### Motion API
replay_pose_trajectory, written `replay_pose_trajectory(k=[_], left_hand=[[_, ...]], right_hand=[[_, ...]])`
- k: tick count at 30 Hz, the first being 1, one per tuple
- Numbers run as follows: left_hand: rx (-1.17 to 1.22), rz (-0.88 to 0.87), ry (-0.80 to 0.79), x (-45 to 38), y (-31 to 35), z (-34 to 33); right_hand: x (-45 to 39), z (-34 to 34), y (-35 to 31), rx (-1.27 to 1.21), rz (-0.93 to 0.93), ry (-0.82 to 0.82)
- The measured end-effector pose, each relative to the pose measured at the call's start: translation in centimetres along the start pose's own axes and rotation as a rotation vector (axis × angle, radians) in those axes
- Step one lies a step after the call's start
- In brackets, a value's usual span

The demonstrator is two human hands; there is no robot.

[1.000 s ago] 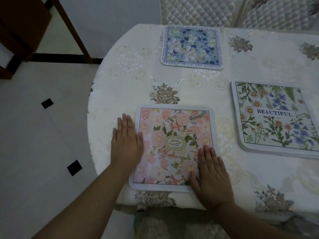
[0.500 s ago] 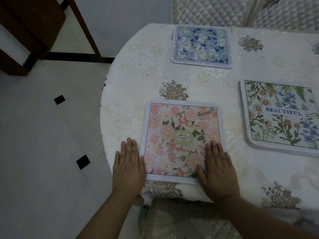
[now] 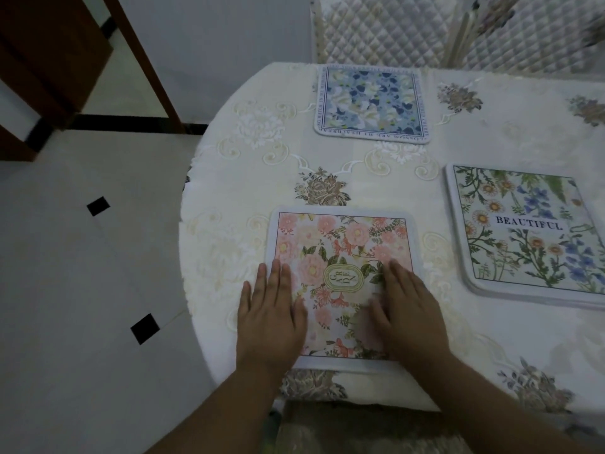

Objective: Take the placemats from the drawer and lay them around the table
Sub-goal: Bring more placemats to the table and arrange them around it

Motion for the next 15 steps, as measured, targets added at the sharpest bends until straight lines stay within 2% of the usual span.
replay_pose_trajectory(k=[3, 7, 9, 12, 15], left_hand=[[-0.013, -0.001, 0.015, 0.1, -0.2, -0.1], [-0.002, -0.007, 0.027, 0.1, -0.1, -0.4], [-0.01, -0.002, 0.033, 0.1, -0.2, -0.5], [-0.01, -0.003, 0.04, -0.1, -0.2, -0.4], [-0.014, -0.004, 0.041, -0.1, -0.3, -0.5]], right_hand=[[-5.8, 0.0, -3.9, -0.103, 0.079, -0.017], [-12.0, -2.4, -8.1, -0.131, 0.158, -0.139], [-13.1, -3.3, -8.1, -0.094, 0.157, -0.163], [-12.9, -2.9, -6.3, -0.014, 0.196, -0.113], [-13.0, -1.6, -2.4, 0.022, 0.094, -0.063]])
Point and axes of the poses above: each hand's wrist, its own x-axis away from the middle knuckle, its own z-axis out of the back of the hand, y = z × x, the point moved 5 cm from there along -x, towards the middle knuckle, and after that the axes turned 8 degrees about -x, right-handed, at the moved point
